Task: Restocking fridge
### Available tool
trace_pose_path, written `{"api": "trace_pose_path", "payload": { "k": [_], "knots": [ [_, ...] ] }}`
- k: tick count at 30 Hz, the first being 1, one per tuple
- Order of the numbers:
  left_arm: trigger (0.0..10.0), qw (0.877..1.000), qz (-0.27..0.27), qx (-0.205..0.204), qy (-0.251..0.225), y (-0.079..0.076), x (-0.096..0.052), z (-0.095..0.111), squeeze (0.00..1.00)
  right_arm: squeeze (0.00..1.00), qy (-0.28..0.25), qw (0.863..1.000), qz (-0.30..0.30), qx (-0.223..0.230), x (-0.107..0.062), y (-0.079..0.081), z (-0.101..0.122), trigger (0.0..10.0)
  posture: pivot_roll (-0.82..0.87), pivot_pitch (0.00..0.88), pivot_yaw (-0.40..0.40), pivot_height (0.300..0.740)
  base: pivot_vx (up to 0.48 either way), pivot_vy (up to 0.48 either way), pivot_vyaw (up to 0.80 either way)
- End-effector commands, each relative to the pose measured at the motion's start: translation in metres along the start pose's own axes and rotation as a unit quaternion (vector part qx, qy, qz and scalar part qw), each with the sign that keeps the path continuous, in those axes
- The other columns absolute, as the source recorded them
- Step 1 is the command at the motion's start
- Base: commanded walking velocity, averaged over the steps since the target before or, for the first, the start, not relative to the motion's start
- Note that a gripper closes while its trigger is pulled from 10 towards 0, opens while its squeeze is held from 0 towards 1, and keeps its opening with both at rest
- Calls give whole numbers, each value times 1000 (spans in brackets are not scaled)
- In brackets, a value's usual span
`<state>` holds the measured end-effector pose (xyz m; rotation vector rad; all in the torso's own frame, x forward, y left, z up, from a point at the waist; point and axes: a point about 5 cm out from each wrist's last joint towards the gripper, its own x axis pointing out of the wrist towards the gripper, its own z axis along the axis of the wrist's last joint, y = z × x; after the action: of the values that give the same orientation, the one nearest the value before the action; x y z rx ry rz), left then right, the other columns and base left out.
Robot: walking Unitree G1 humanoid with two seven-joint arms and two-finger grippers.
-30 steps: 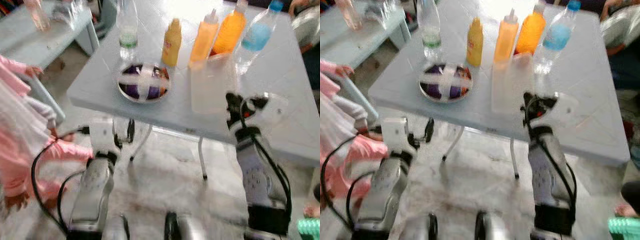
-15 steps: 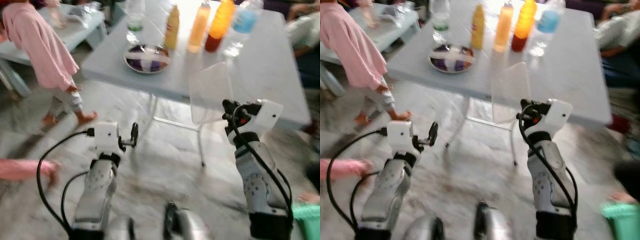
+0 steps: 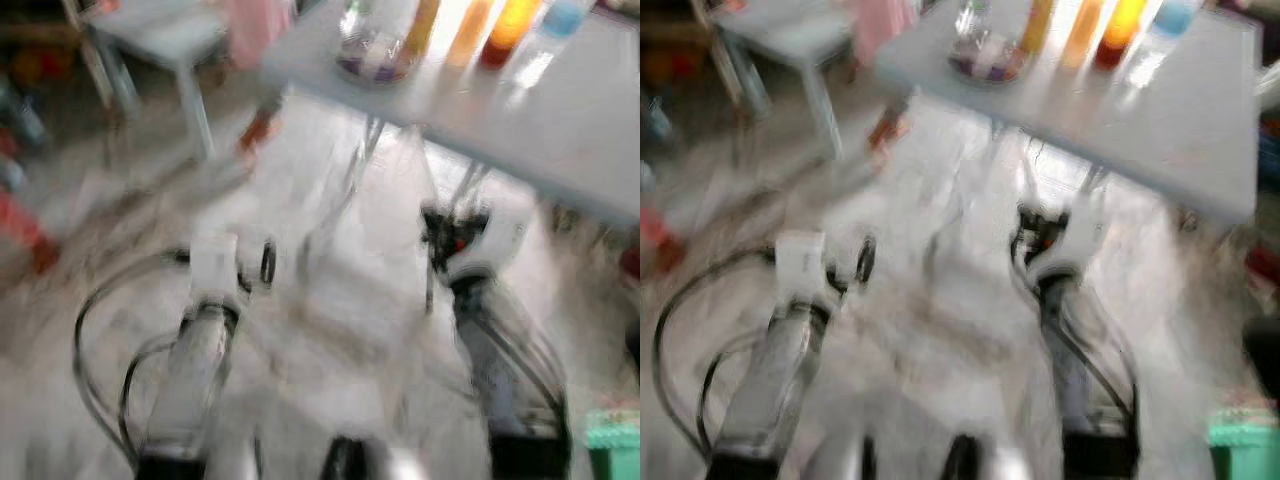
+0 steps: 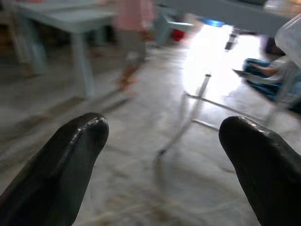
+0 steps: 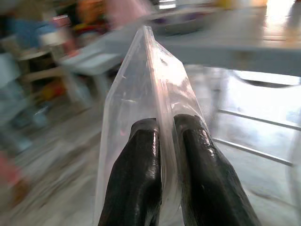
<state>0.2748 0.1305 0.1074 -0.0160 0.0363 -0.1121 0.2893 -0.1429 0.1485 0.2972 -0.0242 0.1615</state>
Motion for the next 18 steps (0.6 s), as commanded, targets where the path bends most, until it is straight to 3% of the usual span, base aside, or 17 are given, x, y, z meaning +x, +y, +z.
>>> {"api": "trace_pose_path", "payload": {
  "k": [1, 3, 7, 18],
  "knots": [
    [10000, 1000, 3, 0, 3, -1, -1, -2, 0, 0, -6, 1000, 13, -11, 2, 3, 4, 10000, 107, 169, -74, 740, 0, 0, 800],
    [10000, 1000, 3, 0, 3, -1, -1, -2, 0, 0, -5, 1000, 15, -11, 2, 4, 3, 10000, 107, 169, -74, 740, 0, 0, 800],
    [10000, 1000, -2, -2, 8, -3, -1, -4, 0, 0, -3, 1000, 17, -13, 1, 4, 0, 10000, 110, 161, -72, 740, 0, -427, 800],
    [10000, 1000, 8, 15, 10, 2, 6, -3, 0, 0, 15, 999, 35, -31, -1, 5, -13, 10000, 138, 157, -77, 740, 0, 0, 800]
  ]
}}
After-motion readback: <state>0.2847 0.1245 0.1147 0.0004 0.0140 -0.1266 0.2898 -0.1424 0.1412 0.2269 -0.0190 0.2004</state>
